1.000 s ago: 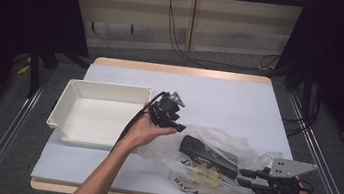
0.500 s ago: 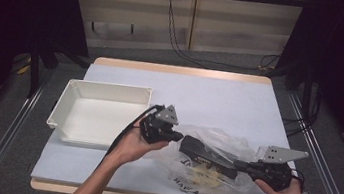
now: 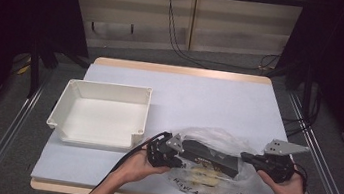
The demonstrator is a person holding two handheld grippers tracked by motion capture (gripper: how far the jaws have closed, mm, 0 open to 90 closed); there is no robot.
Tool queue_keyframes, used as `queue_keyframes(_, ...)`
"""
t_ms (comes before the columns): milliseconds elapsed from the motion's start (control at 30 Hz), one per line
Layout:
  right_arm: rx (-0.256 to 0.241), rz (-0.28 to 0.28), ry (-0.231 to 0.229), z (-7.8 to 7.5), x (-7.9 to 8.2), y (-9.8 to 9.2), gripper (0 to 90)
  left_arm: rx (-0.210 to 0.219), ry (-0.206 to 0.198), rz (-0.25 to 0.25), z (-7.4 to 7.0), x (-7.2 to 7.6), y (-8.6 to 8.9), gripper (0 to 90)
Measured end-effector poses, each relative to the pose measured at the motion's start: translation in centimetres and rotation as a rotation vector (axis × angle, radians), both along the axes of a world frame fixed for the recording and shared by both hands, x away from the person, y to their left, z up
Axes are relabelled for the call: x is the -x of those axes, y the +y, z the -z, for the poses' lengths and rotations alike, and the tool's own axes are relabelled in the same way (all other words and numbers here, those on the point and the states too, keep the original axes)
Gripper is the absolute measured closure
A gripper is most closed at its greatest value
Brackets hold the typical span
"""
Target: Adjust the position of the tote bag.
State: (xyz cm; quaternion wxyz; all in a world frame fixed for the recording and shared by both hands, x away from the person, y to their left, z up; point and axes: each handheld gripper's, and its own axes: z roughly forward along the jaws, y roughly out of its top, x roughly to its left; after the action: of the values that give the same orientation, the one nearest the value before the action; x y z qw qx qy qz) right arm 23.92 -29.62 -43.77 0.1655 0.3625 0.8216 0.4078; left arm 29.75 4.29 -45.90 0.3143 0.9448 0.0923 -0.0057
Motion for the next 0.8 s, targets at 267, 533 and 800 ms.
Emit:
queue_keyframes(267,0.021,0.038,0.020,0.9,-1.3,-0.8,90.0,0.007,0.013,0.000,0.7,-0.1,0.2,85.6)
queue_keyframes(533,0.048,0.016,0.067,3.0,-3.3,-0.7,90.0,0.024,0.040,0.006,0.8,1.1,1.1,86.0)
queue_keyframes(800,0.082,0.026,0.084,4.4,-3.8,-0.9,90.0,0.035,0.035,0.007,0.9,1.5,1.5,86.1)
